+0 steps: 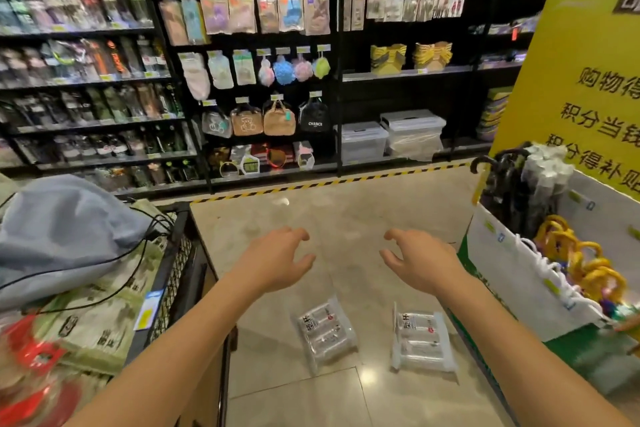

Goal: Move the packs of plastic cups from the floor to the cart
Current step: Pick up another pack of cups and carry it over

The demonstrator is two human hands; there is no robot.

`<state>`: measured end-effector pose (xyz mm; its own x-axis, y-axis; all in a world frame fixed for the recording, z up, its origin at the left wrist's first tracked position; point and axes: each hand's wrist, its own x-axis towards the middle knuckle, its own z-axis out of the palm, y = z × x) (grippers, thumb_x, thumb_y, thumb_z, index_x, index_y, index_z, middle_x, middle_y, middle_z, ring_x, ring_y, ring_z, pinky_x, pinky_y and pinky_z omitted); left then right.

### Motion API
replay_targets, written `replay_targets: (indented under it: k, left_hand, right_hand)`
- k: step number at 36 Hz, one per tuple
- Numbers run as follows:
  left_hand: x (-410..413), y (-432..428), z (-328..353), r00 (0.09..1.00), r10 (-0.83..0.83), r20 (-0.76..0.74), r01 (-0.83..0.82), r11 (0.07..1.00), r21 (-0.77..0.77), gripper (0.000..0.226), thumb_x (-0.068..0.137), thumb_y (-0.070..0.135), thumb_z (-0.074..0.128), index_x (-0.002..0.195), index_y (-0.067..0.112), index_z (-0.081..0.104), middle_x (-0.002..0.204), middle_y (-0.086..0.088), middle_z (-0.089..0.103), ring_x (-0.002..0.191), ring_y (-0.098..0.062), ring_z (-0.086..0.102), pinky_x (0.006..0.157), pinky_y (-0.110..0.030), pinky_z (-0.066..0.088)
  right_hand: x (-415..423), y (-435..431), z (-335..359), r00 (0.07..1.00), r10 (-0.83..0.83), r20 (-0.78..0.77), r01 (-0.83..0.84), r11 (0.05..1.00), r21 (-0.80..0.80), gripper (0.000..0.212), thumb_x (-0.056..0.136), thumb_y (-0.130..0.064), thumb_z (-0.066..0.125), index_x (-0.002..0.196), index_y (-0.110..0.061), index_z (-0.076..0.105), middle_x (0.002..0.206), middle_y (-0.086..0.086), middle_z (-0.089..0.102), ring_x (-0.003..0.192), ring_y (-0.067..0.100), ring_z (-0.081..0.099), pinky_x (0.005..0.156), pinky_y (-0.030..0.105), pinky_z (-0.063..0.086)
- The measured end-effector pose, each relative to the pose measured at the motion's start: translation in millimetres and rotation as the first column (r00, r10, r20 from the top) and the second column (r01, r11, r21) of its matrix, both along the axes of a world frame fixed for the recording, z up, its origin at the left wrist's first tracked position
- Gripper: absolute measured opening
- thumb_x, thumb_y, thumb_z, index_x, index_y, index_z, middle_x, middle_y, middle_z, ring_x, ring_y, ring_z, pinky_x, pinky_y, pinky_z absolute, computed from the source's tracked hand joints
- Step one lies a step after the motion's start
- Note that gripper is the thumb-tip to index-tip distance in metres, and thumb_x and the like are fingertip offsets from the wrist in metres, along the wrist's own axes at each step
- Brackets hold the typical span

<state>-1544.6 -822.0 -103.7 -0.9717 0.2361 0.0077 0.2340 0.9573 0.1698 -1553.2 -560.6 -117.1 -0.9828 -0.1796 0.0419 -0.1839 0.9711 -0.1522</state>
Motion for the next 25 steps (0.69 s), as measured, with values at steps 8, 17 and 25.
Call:
replay_targets:
  k: [8,17,25]
  left_hand:
    - [-140.7,6.6,-11.4,0.999,-0.016,0.040,0.019,0.998,-0.058,0.052,0.094,0.056,0.045,0.138,0.029,0.047,0.129,0.001,0.058,0.115,-0.018,0.057,0.092,-0.039,0.051]
    - [-277.0,30.4,-51.0,0.981,-0.175,0.088,0.181,0.982,-0.061,0.050,0.094,0.054,0.043,0.137,0.030,0.046,0.129,0.002,0.058,0.115,-0.019,0.057,0.090,-0.038,0.050]
    - [-414.8,55.2,-118.0,0.891,-0.416,0.180,0.430,0.902,-0.044,0.050,0.095,0.055,0.042,0.140,0.031,0.043,0.131,0.002,0.056,0.113,-0.019,0.056,0.092,-0.037,0.048]
  right_hand:
    - [-121.0,-3.3,-26.5,0.996,-0.080,0.036,0.082,0.995,-0.050,0.043,0.099,-0.048,0.040,0.135,-0.026,0.048,0.130,0.001,0.061,0.113,0.027,0.059,0.079,0.037,0.044]
    - [-207.9,3.2,-80.8,0.959,-0.258,0.113,0.274,0.949,-0.154,0.043,0.099,-0.048,0.039,0.135,-0.025,0.048,0.120,0.001,0.065,0.102,0.026,0.063,0.082,0.040,0.050]
    - [-273.8,-7.3,-147.7,0.837,-0.515,0.183,0.542,0.826,-0.156,0.041,0.099,-0.047,0.040,0.130,-0.022,0.051,0.116,0.006,0.064,0.100,0.029,0.063,0.078,0.040,0.052]
